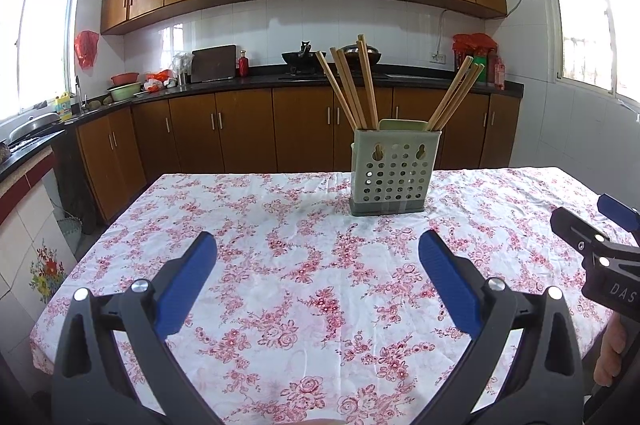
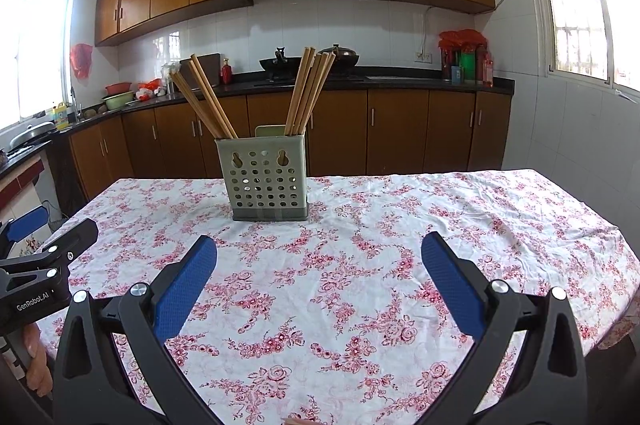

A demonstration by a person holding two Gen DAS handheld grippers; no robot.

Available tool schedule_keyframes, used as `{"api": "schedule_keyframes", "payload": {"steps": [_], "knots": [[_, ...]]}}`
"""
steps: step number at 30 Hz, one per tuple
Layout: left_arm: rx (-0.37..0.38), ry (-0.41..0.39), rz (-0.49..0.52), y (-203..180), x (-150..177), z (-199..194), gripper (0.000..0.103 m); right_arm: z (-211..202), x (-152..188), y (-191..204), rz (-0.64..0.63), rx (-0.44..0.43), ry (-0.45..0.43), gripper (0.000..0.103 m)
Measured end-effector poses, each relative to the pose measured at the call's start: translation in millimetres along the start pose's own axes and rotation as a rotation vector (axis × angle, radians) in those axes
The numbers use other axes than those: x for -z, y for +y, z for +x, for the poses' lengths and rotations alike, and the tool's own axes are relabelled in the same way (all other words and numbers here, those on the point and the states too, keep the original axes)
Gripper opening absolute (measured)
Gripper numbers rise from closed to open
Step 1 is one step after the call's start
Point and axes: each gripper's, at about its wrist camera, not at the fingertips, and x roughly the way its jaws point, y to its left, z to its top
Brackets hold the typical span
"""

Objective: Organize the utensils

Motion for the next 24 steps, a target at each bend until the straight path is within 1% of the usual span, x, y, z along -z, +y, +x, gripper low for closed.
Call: {"api": "schedule_keyframes", "payload": {"steps": [24], "knots": [[0.003, 0.008, -0.007, 1.0, 2.0, 1.6, 0.099, -0.3, -0.2, -1.3, 0.000, -0.001, 0.002, 0.101]]}}
